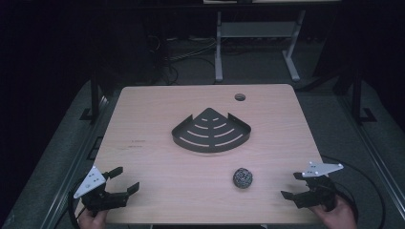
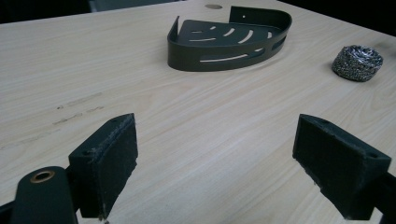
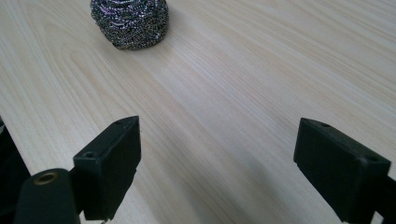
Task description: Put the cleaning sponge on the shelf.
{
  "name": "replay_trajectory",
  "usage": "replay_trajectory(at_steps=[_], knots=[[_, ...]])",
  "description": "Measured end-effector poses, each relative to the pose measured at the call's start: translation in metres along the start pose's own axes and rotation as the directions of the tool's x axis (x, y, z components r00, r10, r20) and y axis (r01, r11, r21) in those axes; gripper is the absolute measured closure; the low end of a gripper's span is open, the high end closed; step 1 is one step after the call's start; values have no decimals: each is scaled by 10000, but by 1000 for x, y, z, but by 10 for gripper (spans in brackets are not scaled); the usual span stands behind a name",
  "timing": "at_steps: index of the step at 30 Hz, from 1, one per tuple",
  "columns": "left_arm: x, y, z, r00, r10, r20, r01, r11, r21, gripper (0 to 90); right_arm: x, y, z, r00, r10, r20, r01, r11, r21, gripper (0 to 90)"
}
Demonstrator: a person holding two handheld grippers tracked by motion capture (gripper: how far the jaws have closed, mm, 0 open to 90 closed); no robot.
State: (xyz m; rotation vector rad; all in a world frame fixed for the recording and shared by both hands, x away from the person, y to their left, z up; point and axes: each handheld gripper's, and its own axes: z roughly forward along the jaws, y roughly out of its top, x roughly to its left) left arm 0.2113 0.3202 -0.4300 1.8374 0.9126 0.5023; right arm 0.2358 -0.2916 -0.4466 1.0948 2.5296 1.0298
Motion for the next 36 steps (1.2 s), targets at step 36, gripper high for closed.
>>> replay_trajectory(at_steps=[36], knots=[[-3,-1,-3,10000,77,27,-76,9998,-173,133,38,33,25,9876,-1364,-778,1401,9892,441,144]])
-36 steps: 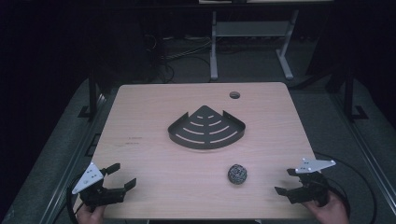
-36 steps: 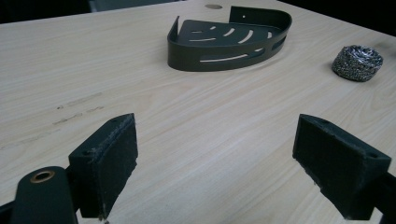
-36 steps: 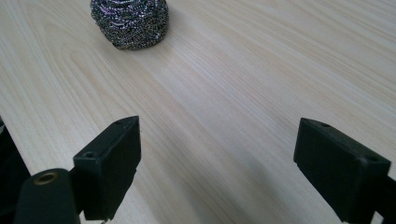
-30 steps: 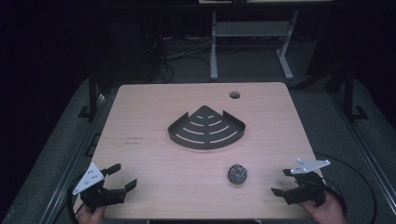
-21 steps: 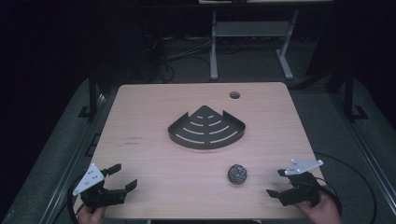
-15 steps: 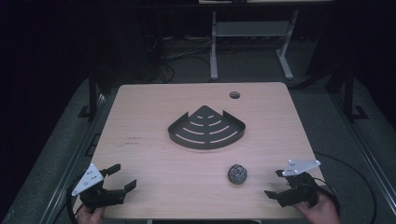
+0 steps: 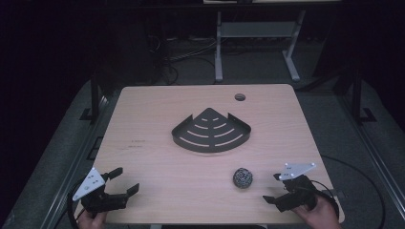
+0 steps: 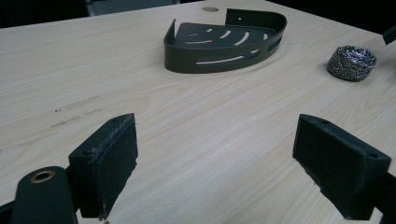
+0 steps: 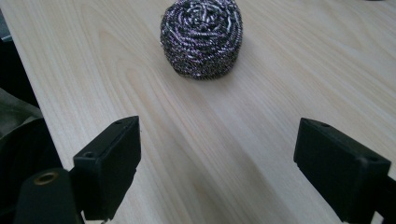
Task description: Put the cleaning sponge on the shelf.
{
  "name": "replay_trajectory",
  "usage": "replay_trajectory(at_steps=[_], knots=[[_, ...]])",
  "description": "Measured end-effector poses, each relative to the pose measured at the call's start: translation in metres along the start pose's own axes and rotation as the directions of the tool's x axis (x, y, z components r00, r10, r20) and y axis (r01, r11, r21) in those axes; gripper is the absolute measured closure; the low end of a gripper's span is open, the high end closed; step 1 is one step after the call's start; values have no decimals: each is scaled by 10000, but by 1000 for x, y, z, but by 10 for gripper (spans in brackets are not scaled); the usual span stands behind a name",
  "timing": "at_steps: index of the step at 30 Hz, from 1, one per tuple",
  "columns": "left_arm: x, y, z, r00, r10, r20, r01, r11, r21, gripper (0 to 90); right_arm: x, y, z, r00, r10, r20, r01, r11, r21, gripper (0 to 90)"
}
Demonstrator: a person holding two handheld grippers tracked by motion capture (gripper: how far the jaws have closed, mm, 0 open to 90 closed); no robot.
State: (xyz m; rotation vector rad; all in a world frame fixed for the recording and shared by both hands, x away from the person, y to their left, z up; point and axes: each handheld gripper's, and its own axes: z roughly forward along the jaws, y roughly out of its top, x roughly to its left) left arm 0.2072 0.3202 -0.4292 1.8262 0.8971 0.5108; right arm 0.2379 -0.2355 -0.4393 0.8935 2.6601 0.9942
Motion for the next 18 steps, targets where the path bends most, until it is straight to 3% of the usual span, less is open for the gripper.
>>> replay_trajectory(at_steps=[18], knots=[[-2,1,-1,9999,148,-4,-148,9999,-12,132,7,31,20,9982,-509,-325,528,9967,621,144]])
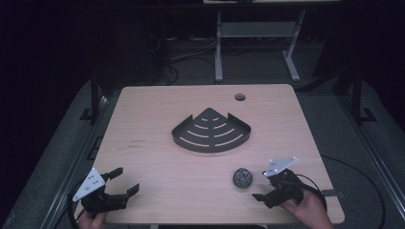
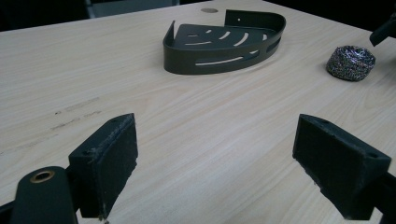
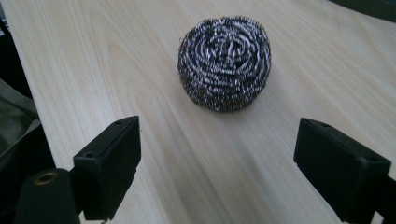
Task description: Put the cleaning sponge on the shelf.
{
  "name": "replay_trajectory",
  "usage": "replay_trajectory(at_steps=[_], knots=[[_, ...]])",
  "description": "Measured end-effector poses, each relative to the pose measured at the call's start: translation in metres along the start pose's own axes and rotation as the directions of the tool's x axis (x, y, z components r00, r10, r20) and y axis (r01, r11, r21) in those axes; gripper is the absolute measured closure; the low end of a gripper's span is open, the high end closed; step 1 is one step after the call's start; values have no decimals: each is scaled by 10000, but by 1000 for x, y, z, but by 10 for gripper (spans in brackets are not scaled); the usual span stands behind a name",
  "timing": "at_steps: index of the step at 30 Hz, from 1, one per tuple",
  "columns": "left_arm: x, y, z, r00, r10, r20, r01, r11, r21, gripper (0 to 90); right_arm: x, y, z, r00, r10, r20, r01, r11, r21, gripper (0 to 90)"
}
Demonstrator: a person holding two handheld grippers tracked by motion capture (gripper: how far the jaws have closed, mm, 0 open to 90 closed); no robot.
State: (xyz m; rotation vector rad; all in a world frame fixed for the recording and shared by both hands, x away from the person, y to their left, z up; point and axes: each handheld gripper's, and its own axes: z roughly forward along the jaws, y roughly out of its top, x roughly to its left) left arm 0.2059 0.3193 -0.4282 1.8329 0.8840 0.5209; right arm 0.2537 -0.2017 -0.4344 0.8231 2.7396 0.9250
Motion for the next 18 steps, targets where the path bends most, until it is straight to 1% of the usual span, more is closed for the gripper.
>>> replay_trajectory(at_steps=[3,4,7,10,14,15,17,18], knots=[[1,0,0,10000,-13,-17,13,10000,-42,133,-1,10,6,9999,-153,-37,154,9996,244,144],[1,0,0,10000,-13,-17,13,10000,-42,133,-1,10,6,9999,-153,-37,154,9996,244,144],[1,0,0,10000,-34,-39,34,10000,-32,132,-2,20,12,9994,-327,-76,329,9987,377,144],[1,0,-1,10000,-36,-31,36,10000,-50,133,-2,24,15,9992,-388,-123,394,9982,456,144],[1,-1,-2,10000,-63,-48,63,10000,-67,133,-4,31,21,9981,-570,-237,585,9960,673,144],[2,-1,-2,10000,-36,-42,36,10000,-55,132,-4,34,24,9978,-614,-244,632,9947,814,144],[2,-1,-1,10000,-48,-42,48,10000,-36,132,-4,35,25,9979,-592,-257,612,9945,852,144],[2,-1,-1,10000,-45,-44,45,10000,-43,133,-6,38,28,9973,-681,-266,704,9930,944,144]])
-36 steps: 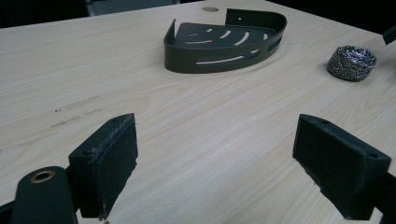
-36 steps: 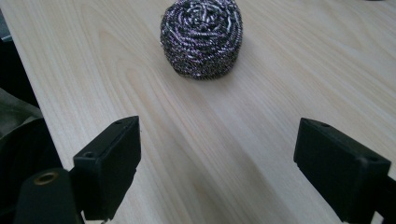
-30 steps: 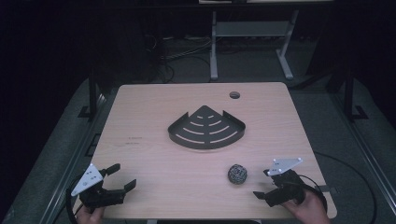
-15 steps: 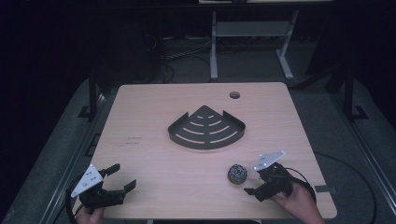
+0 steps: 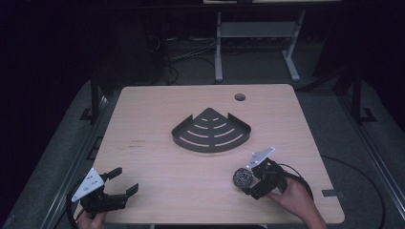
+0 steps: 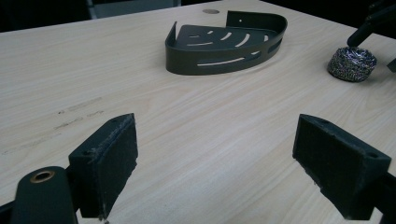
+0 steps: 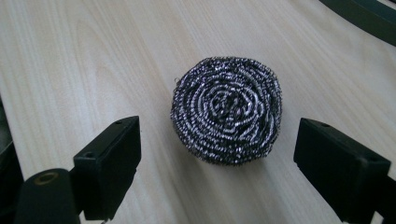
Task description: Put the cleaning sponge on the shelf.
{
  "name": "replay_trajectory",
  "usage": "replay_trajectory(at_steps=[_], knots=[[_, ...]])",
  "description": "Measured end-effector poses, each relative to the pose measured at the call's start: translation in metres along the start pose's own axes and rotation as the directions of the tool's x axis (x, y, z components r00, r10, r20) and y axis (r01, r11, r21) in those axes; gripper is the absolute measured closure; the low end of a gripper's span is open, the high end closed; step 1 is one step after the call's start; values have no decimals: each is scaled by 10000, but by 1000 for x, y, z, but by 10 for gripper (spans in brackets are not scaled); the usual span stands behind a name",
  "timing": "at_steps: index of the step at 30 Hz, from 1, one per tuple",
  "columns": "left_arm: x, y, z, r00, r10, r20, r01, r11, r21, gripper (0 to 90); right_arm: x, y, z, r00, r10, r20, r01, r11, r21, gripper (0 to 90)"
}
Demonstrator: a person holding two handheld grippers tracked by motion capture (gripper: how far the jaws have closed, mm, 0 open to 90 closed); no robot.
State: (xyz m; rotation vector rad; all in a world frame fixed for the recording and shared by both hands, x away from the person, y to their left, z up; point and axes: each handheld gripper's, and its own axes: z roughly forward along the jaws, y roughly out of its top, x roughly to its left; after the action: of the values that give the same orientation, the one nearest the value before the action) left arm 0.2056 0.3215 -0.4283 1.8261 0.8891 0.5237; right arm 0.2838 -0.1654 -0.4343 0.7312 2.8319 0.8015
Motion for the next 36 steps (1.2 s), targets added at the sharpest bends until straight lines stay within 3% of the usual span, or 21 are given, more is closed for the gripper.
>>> replay_trajectory(at_steps=[12,25,36], knots=[[0,0,0,10000,-34,-16,34,10000,-43,133,-4,13,17,9997,-208,-97,215,9969,752,154],[2,0,-1,10000,-72,3,72,10000,-64,133,-6,20,26,9993,-380,-21,379,9905,1319,268],[2,0,-1,9999,-151,3,151,9998,-110,133,-4,26,21,9979,-630,-152,645,9888,1344,317]])
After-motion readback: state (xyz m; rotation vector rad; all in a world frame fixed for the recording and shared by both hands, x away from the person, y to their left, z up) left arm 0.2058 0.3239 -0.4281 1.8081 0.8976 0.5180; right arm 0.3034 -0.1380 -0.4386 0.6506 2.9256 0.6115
